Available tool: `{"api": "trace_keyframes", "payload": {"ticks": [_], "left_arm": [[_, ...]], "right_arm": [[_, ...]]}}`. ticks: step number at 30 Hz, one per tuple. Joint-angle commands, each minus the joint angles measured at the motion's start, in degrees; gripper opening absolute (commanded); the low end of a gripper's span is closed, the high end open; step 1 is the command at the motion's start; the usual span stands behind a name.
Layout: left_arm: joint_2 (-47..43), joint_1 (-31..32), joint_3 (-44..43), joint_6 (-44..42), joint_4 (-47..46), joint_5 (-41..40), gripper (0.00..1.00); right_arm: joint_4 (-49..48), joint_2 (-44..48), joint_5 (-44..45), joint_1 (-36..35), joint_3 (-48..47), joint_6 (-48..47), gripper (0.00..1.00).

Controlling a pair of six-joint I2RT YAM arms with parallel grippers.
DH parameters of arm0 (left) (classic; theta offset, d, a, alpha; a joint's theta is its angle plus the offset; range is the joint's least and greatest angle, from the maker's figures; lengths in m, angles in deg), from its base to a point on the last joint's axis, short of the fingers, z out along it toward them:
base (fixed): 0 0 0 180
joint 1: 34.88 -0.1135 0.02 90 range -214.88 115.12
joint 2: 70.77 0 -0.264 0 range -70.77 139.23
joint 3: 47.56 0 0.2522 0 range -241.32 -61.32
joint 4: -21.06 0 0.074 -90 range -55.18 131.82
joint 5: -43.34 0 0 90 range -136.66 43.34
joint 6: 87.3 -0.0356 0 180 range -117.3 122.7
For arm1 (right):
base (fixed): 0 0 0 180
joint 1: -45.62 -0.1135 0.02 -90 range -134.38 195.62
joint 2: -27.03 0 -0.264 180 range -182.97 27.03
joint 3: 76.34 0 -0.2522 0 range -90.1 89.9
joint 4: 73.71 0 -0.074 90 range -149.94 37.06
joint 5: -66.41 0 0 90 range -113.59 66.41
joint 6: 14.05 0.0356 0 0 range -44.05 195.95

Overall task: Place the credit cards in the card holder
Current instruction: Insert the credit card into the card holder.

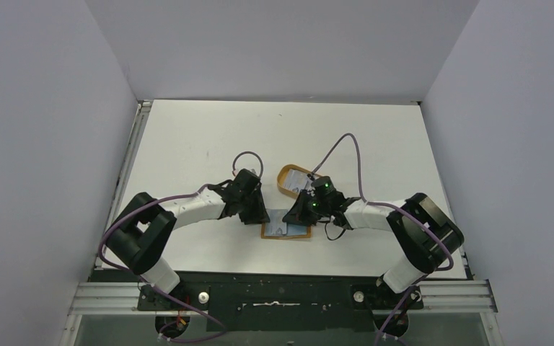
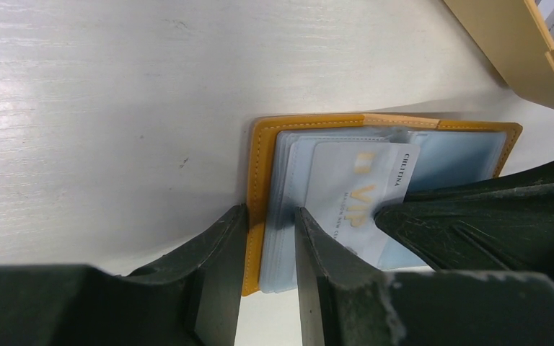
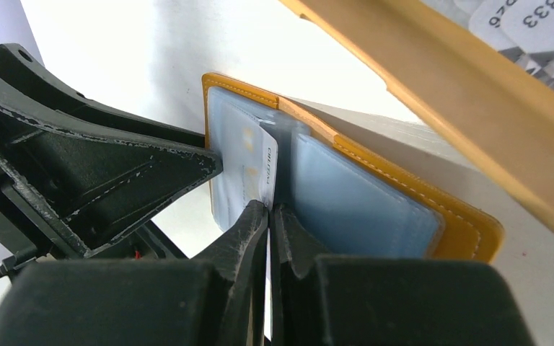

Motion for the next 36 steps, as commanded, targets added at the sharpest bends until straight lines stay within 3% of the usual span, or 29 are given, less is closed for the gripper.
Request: {"api": "trace_keyframes", "payload": {"ticks": [1,10,18,27,36], "left_arm": [[0.9,0.5,1.9,-0.4,1.6,0.3,0.26],[-0.2,0.4,2.7,-0.4,0.5,0.9,0.28],[-0.7,0.4,3.4,-0.3,-2.4,2.4,0.32],[-3.6,0.0,5.5,0.8,-3.6,1.3,0.55],[-7.3,-1.3,6.1,0.7,-1.2,-1.8,0.68]], "right_arm": [[1.8,0.4,2.8,-1.5,-2.7,-2.9,0.02],[4.8,0.6,3.3,-2.3,-4.9,-4.5,0.37],[9.1,-0.8,4.0,-4.5,-9.2,-7.0,0.43],[11.2,-1.2,3.9,-5.6,-11.9,-8.7,0.48],[19.6,2.4,8.2,-5.9,-14.7,-11.7,0.61]]}}
